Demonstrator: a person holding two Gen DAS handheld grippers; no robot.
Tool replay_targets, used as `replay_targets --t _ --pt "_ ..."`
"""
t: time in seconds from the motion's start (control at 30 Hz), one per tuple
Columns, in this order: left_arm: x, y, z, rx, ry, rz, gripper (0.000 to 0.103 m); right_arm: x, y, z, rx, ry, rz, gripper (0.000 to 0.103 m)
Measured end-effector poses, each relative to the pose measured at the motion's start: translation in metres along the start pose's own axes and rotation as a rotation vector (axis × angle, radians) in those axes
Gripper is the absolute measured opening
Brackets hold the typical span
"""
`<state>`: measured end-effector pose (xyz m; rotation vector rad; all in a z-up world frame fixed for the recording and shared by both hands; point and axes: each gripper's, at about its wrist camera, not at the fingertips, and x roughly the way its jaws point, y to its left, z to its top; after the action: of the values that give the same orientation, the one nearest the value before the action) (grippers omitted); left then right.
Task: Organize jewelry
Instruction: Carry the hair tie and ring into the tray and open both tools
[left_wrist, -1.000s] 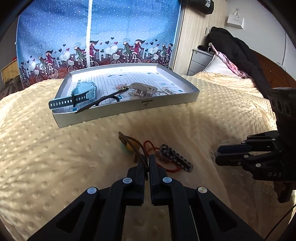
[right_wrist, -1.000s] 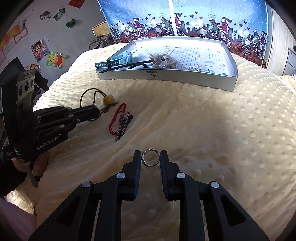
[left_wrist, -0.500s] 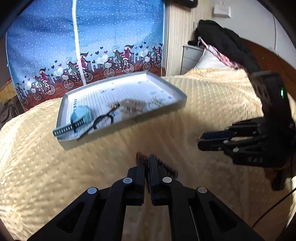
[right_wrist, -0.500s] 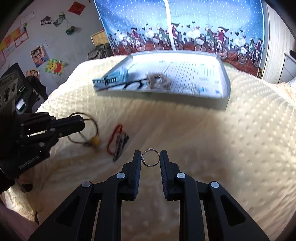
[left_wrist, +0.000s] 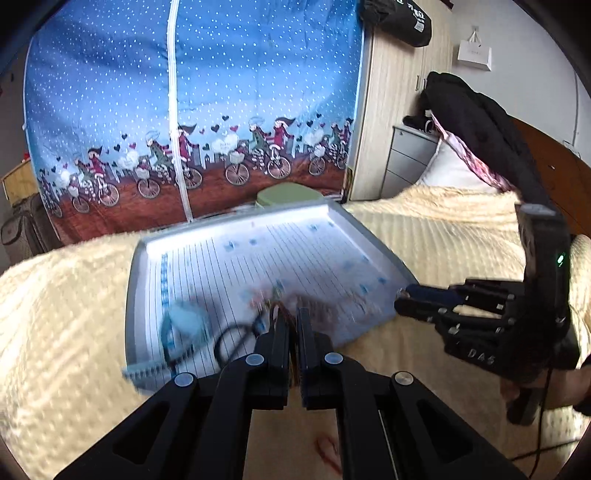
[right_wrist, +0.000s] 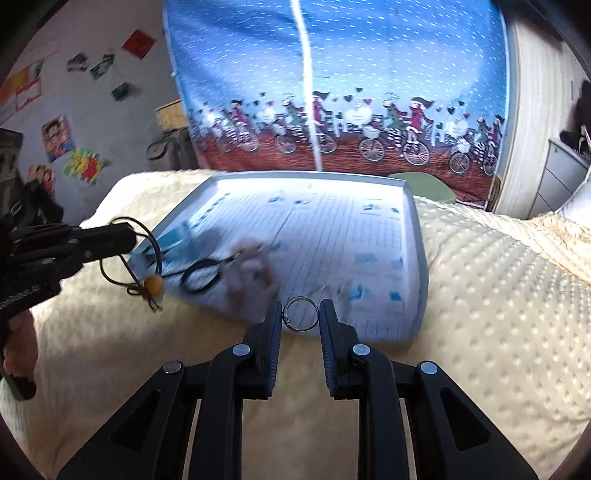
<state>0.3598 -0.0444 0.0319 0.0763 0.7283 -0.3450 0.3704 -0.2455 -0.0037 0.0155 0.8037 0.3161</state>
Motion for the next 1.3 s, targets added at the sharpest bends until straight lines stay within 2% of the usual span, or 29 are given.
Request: replay_targets --t 0.13,0.33,0.7,0.8,0.83,0.9,0.97,1.0,1.07,1.13,1.2,1.3 --pt "0.017 0.005 0.014 -0.012 -0.018 0.021 0.004 0.026 -0.009 0.007 0.037 0.003 -0.017 0.018" --pt "0.055 0.014 0.008 -0.042 0.062 0.014 0.004 0.054 -0.012 0.002 0.045 0.04 -0.029 0.018" --pt "0.065 0.015 -0.008 -0.062 0.124 0.013 0.005 0.057 -0.009 -0.009 0.019 0.058 -0.024 0.019" --pt "0.066 0.018 -0.011 -0.073 0.145 0.013 0.006 0.056 -0.009 -0.008 0.022 0.059 -0.023 0.03" --pt "0.067 0.019 -0.011 -0.075 0.152 0.013 0.006 0.055 -0.01 -0.008 0.022 0.058 -0.023 0.037" --pt "0.066 0.021 -0.013 -0.084 0.161 0.013 0.011 0.052 -0.01 -0.009 0.02 0.052 -0.029 0.042" --pt "0.064 0.022 -0.015 -0.097 0.156 0.005 0.031 0.047 -0.011 -0.009 0.022 0.049 -0.033 0.044" --pt "0.06 0.023 -0.016 -0.104 0.138 0.004 0.037 0.045 -0.011 -0.01 0.023 0.047 -0.039 0.046" --pt "0.053 0.023 -0.018 -0.109 0.1 0.004 0.058 0.039 -0.012 -0.01 0.027 0.038 -0.053 0.065" --pt "0.043 0.024 -0.02 -0.12 0.058 0.006 0.072 0.03 -0.012 -0.012 0.023 0.023 -0.059 0.075" --pt "0.031 0.024 -0.022 -0.134 0.015 -0.004 0.079 0.019 -0.01 -0.013 0.006 0.007 -0.064 0.078" --pt "0.009 0.022 -0.027 -0.149 -0.056 -0.002 0.094 -0.002 -0.006 -0.015 -0.012 -0.027 -0.066 0.093"
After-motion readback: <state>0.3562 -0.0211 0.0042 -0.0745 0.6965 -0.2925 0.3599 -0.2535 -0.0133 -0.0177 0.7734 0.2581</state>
